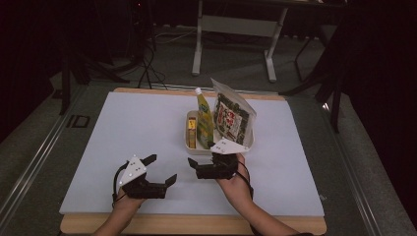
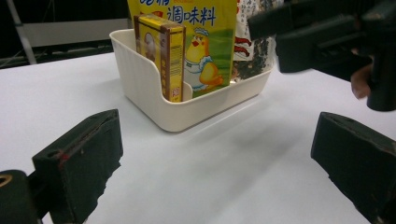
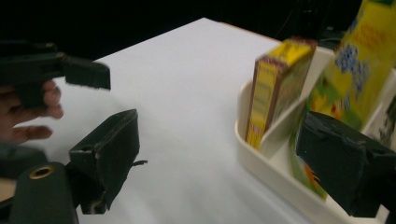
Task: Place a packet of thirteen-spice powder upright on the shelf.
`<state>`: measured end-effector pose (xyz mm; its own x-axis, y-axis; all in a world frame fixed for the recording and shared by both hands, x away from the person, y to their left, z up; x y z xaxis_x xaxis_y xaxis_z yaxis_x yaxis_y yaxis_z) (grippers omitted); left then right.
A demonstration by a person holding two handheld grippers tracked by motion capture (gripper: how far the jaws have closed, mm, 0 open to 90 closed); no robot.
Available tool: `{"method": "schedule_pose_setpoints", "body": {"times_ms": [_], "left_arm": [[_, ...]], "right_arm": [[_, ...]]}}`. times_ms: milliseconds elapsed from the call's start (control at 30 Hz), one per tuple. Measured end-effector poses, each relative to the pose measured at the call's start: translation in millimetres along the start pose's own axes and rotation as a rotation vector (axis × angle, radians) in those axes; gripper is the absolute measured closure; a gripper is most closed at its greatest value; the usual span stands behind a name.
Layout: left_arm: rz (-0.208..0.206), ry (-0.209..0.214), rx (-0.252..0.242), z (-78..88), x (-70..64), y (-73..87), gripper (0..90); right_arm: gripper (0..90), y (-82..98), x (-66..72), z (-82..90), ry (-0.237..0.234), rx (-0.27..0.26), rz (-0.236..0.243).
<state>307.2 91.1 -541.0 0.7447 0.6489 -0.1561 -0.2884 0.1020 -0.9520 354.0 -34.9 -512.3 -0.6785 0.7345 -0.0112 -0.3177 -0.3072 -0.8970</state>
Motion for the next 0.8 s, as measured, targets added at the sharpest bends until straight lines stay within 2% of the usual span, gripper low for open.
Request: {"method": "schedule_pose_setpoints", "body": {"times_ms": [67,233,500,800], "left_arm": [[0.000,0.000,-0.001,-0.2,-0.1,0.0,2.3],[-0.002,0.003,0.000,-0.5,-0.6,-0.3,2.3],[-0.001,0.004,0.002,-0.8,-1.3,-0.1,2.3],[0.002,0.008,0.001,-0.7,-1.6,0.2,2.3]], "right_arm": [[13.0,6.9,-2.1,5.6,-0.012,0.006,-0.013],[13.0,20.9,-13.4,22.2,-0.006,0.014,-0.011],[13.0,26.9,-35.8,50.9,0.016,-0.009,-0.024],[13.3,37.3,-51.5,75.0,0.028,-0.001,-0.030]]}}
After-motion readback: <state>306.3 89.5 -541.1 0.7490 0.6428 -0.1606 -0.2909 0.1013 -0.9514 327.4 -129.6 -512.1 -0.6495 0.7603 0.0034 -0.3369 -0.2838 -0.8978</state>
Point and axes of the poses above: each handheld gripper's, and its own axes: z roughly backward along the jaws, y roughly out of its underside, x roughly to its left, the point moved 10 cm from there along -z, roughly forward along the jaws, and after that the axes turned 8 degrees about y, right-handed, at the moved point
